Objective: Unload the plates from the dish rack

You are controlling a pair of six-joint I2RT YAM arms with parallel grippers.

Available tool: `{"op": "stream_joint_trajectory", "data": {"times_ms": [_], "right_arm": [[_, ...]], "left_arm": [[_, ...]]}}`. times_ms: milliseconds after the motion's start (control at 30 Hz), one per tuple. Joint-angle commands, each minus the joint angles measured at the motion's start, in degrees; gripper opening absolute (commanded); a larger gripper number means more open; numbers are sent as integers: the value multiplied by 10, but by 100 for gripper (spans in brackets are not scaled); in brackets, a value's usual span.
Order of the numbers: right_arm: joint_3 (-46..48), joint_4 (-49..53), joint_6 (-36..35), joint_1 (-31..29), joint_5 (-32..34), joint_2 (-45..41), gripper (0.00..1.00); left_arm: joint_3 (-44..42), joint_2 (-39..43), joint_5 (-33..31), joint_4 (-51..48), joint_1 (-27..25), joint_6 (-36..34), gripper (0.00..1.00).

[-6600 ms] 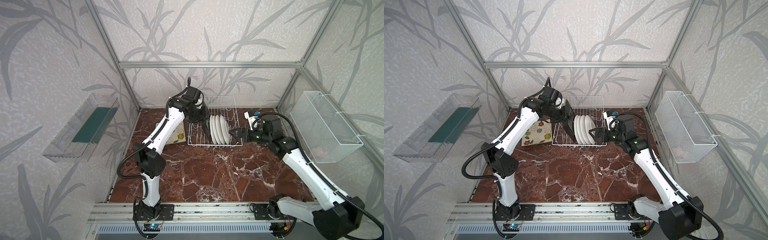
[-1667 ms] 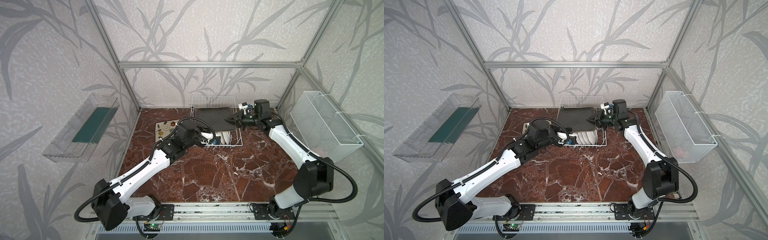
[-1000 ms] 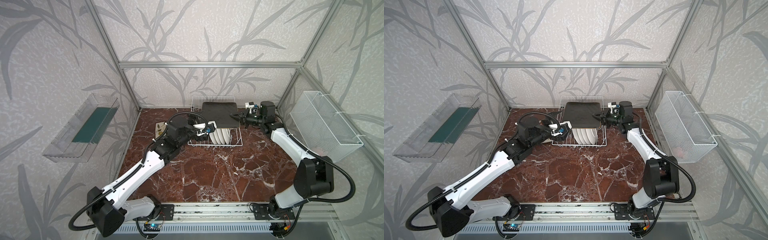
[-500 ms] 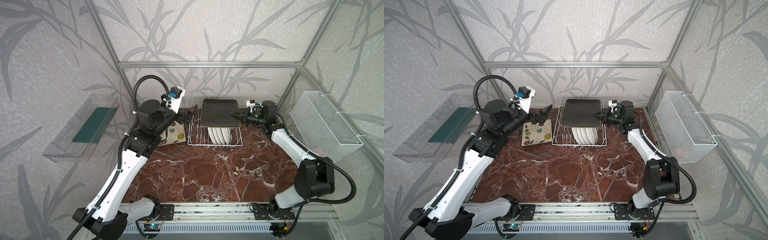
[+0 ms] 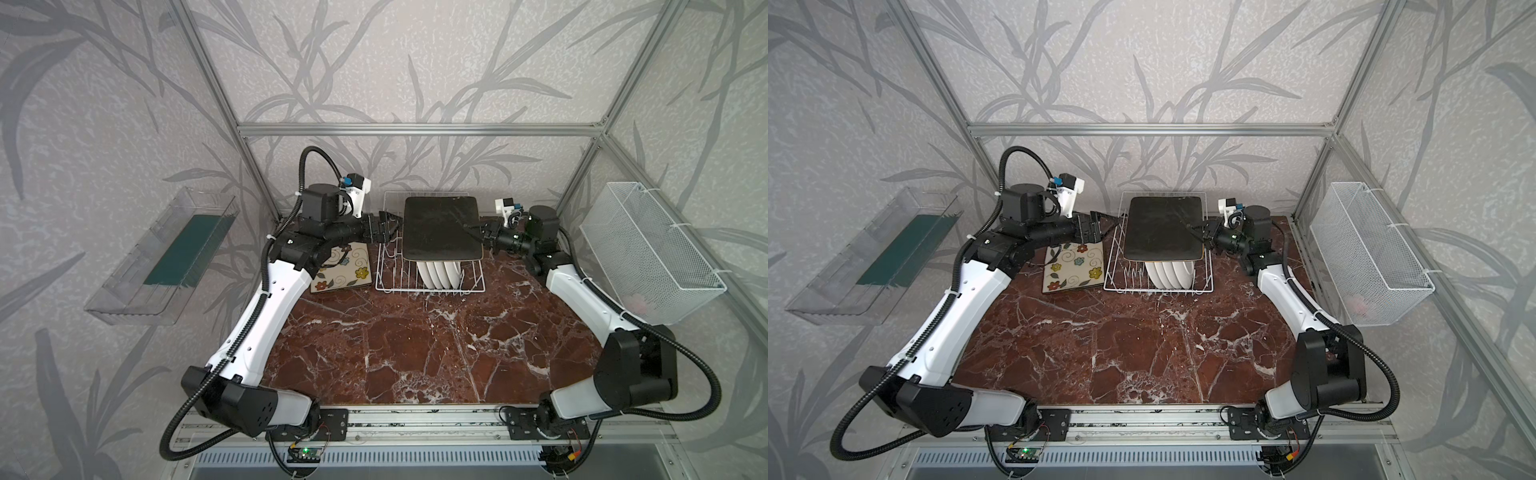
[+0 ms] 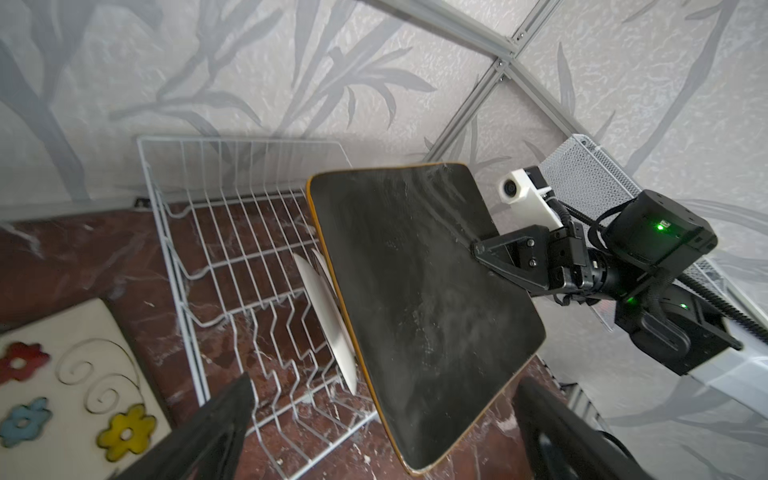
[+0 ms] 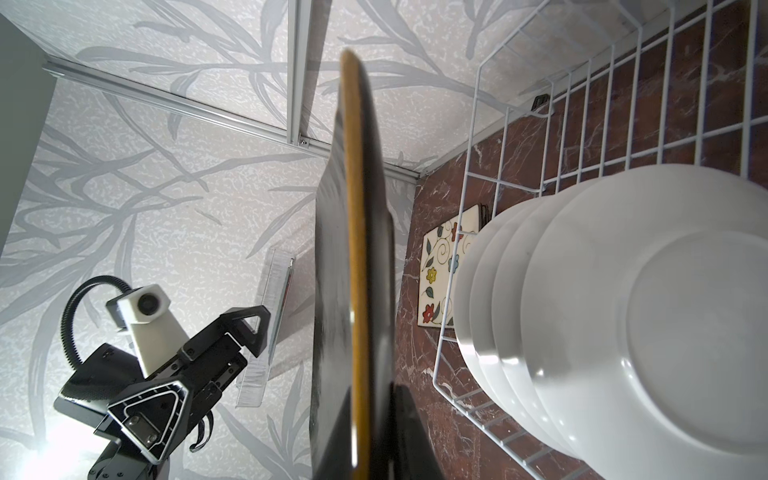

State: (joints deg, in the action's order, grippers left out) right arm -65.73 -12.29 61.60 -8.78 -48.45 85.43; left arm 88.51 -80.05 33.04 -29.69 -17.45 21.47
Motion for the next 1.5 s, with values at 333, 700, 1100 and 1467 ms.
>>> {"op": "stream_joint_trajectory", "data": {"times_ms": [333, 700, 1100, 1467], "right_arm": [[1, -114, 1, 1, -25, -33, 0], [9, -138, 12, -10, -35, -23, 0], [8, -139, 4, -20, -38, -16, 0], [9, -137, -6, -21, -46, -16, 0]], "left_arm": [[-75, -78, 150, 206, 1, 214, 89], [-89, -120, 198, 309, -6, 292, 72], [-59, -142, 195, 249, -35, 251, 52], [-57, -141, 191, 223, -47, 232, 24]]}}
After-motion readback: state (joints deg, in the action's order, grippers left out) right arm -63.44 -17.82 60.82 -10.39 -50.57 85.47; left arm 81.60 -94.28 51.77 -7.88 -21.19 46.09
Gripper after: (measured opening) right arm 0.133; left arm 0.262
